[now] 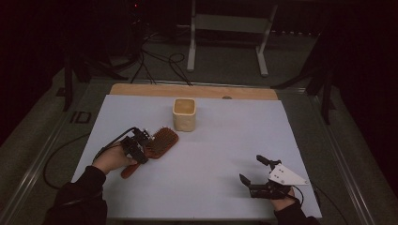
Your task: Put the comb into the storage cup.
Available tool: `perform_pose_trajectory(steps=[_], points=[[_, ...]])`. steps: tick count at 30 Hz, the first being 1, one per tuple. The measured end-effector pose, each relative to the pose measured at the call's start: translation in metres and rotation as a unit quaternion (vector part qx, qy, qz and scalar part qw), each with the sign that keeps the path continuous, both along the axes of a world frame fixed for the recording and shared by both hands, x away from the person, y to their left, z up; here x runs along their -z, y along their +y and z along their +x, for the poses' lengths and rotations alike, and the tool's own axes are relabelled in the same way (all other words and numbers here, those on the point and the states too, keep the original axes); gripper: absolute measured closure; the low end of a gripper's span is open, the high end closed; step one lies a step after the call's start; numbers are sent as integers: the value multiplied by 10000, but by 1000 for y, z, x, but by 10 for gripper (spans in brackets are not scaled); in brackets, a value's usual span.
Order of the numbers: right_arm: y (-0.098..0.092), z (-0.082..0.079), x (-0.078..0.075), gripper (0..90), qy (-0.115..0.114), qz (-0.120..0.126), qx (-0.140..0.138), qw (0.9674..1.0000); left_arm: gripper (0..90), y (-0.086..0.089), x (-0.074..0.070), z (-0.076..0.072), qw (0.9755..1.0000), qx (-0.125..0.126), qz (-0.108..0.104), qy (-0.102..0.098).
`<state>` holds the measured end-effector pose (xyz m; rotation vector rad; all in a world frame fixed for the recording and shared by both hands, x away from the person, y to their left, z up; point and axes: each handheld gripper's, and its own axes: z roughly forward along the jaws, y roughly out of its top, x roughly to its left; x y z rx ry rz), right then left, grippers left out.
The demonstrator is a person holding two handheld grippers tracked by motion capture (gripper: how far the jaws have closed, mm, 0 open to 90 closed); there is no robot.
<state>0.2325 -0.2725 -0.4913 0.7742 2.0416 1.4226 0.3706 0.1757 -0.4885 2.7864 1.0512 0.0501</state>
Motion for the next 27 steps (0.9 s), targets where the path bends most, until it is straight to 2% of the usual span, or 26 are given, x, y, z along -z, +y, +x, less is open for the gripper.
perform_pose_trajectory(steps=[9,14,27], points=[[1,0,0,96,-3,-20,-2,10000,687,-7,0,-3,9998,-42,196,-2],[1,0,0,96,-1,-23,-18,10000,727,-6,1,-3,9999,-111,114,20],[1,1,0,96,-2,-22,-3,10000,733,-3,0,-9,9997,-155,-2,-174]])
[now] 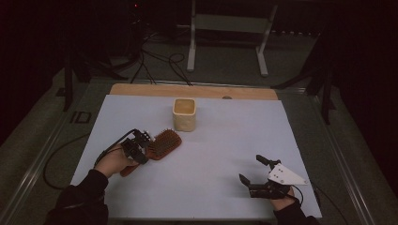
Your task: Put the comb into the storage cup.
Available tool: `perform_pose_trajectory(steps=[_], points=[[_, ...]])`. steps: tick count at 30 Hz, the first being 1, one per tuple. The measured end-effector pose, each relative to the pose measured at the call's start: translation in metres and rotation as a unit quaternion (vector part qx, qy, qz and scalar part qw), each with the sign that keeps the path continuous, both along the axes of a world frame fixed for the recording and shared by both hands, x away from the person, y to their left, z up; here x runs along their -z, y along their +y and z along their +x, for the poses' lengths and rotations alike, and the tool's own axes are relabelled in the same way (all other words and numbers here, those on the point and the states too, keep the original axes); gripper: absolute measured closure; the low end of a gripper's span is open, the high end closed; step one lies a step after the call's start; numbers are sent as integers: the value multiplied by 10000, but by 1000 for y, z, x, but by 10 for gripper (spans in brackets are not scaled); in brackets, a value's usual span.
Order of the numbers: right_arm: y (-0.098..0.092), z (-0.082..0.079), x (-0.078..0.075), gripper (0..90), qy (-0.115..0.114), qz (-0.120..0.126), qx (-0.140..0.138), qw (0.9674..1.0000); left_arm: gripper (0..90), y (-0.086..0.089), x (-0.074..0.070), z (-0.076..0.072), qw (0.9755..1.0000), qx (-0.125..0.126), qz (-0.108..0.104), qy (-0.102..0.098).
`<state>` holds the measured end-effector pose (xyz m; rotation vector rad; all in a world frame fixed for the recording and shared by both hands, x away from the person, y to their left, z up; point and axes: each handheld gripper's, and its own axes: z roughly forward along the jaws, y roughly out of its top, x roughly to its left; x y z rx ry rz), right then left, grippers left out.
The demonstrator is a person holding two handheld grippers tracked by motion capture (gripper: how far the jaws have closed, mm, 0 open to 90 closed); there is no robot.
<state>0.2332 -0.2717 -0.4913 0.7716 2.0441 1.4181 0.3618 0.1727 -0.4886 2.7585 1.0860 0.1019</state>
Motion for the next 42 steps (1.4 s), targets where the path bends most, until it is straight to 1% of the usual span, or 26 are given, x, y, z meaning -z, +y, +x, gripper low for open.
perform_pose_trajectory(steps=[2,4,6,9,10,11,12,13,15,21,23,24,25,27,28,29,30,31,32,33,34,35,36,37,38,42], points=[[0,0,0,96,9,29,12,10000,732,1,0,-2,10000,-18,-40,-63],[-1,0,0,96,-1,31,10,10000,733,1,-1,-5,9999,5,-105,-75],[-1,0,0,96,-4,19,11,10000,733,1,-1,-7,9999,32,-90,-102],[0,0,0,96,-2,24,2,10000,734,0,-2,-11,9998,64,-123,-155],[0,0,0,96,-5,16,3,10000,733,0,-2,-11,9998,42,-156,-138],[0,0,0,96,-6,13,6,10000,734,-1,-3,-13,9997,90,-152,-169],[0,1,0,96,9,27,19,10000,734,-2,-4,-14,9997,65,-169,-187],[0,1,0,96,17,28,22,10000,733,-2,-4,-15,9997,113,-144,-190],[0,0,0,96,-2,27,11,10000,733,-3,-6,-17,9995,134,-208,-214],[-1,0,0,96,-1,26,20,10000,733,-5,-13,-23,9985,208,-330,-395],[-1,1,0,96,11,32,21,10000,733,-6,-16,-25,9978,180,-426,-473],[-1,1,0,96,11,32,21,10000,733,-6,-16,-25,9978,180,-426,-473],[0,1,0,96,9,33,22,10000,733,-7,-20,-27,9972,179,-487,-536],[0,0,0,96,-6,28,12,10000,733,-7,-24,-28,9964,186,-590,-579],[0,1,0,96,5,30,21,10000,733,-8,-26,-30,9956,177,-644,-656],[-1,1,0,96,13,30,22,10000,733,-8,-28,-31,9950,175,-720,-664],[0,1,0,96,5,32,21,10000,733,-8,-28,-31,9950,175,-720,-664],[0,0,0,96,1,32,16,10000,733,-10,-32,-34,9930,201,-868,-769],[0,1,0,96,6,34,22,10000,733,-11,-34,-36,9920,203,-909,-847],[-1,1,0,96,21,33,19,10000,733,-11,-36,-36,9912,172,-1002,-851],[0,1,0,96,11,34,20,10000,733,-12,-37,-37,9900,223,-1067,-898],[0,0,0,96,4,38,15,10000,732,-12,-38,-39,9888,205,-1119,-964],[0,0,0,96,4,38,15,10000,733,-12,-38,-39,9888,205,-1119,-964],[0,0,0,96,4,39,14,10000,733,-13,-41,-40,9882,204,-1166,-972],[0,0,0,96,7,36,18,10000,732,-14,-42,-41,9873,232,-1179,-1042],[0,0,-1,96,13,48,12,10000,732,-16,-47,-45,9841,162,-1264,-1235]])
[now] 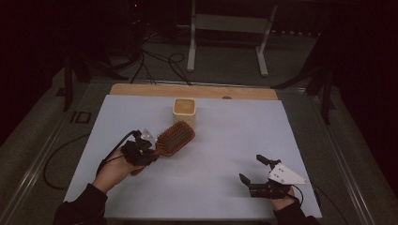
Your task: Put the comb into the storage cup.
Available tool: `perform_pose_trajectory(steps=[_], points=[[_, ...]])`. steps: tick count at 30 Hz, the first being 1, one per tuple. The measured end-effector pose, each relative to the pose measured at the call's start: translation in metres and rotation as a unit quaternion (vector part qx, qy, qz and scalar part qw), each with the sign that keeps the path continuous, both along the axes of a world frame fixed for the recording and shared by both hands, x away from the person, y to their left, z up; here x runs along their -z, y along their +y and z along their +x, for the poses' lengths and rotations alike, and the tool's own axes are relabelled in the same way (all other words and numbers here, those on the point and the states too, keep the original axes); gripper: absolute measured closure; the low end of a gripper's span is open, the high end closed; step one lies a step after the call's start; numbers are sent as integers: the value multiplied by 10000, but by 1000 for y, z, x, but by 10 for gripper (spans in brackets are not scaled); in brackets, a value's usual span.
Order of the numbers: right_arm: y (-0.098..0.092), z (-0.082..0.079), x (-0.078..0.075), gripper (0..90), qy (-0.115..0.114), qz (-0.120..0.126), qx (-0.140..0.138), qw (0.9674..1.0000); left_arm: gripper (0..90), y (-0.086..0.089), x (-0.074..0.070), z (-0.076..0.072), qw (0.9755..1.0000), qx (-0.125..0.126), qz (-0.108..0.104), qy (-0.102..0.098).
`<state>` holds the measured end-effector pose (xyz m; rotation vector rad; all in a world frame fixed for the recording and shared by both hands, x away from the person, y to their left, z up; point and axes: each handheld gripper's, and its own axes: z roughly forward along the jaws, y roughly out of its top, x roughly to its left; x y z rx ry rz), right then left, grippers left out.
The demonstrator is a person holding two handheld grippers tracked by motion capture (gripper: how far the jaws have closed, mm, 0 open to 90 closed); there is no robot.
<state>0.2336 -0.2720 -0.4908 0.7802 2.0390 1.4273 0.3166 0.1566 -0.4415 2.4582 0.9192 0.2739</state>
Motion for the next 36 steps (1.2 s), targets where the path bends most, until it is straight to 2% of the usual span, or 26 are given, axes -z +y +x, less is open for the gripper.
perform_pose_trajectory(steps=[7,10,21,24,28,31,33,36], points=[[0,1,0,96,39,-14,4,10000,732,-7,-7,-7,9994,-78,-179,-276],[0,1,1,96,37,-31,13,10000,732,-11,-8,-9,9991,-103,-150,-374],[4,1,0,96,125,-125,65,9998,732,-18,-7,-18,9965,-128,-573,-601],[7,0,-1,96,144,-171,47,9997,732,-20,-6,-19,9947,-188,-751,-677],[10,-3,-7,96,105,-226,70,9997,732,-24,-6,-20,9931,-200,-803,-836],[12,-3,-14,96,152,-242,137,9995,732,-26,-5,-21,9923,-200,-878,-854],[13,-2,-21,96,243,-166,164,9994,732,-27,-4,-21,9916,-200,-980,-826],[17,3,-36,96,321,-20,149,9994,731,-28,-1,-22,9891,-149,-1211,-824]])
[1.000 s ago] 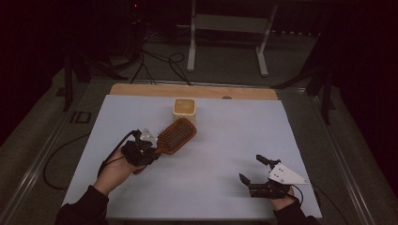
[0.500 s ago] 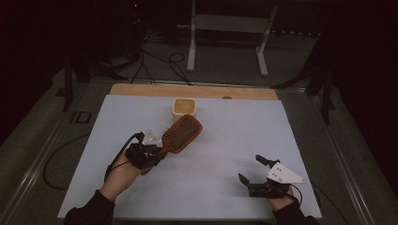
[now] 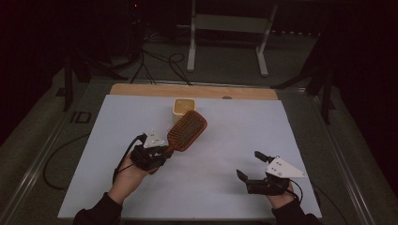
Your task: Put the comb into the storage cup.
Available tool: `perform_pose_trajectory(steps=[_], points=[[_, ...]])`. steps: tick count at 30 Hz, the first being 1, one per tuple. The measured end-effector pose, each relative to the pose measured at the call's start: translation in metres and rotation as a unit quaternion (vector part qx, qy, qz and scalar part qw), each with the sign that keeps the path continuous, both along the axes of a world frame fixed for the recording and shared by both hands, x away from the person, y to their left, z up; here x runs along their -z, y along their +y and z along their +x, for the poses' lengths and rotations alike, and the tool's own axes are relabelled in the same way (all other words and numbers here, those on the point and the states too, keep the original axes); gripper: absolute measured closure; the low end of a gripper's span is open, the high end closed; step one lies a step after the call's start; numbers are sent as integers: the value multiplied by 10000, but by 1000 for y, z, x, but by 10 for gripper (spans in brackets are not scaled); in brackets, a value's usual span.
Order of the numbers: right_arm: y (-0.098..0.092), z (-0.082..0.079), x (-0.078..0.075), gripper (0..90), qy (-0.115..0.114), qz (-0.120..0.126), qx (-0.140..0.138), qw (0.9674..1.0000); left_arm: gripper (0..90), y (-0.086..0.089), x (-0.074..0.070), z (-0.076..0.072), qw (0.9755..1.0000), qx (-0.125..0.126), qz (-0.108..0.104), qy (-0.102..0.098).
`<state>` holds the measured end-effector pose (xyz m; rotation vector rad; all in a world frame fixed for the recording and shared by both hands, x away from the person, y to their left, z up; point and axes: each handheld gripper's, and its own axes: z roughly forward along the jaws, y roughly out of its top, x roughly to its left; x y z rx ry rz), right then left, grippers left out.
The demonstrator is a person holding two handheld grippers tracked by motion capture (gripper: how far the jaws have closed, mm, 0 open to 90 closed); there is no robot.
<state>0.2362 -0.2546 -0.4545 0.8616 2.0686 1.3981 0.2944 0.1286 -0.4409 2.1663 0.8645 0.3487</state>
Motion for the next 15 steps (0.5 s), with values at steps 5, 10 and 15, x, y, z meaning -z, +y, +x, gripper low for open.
perform_pose_trajectory(steps=[5,10,15], points=[[14,8,-28,96,-8,116,-69,9999,731,-5,6,-4,9999,51,-144,-17],[29,20,-50,96,-80,172,-264,9995,731,-6,8,-9,9995,28,-261,-165],[45,33,-66,95,-135,261,-424,9987,731,-3,10,-12,9990,-23,-314,-302]])
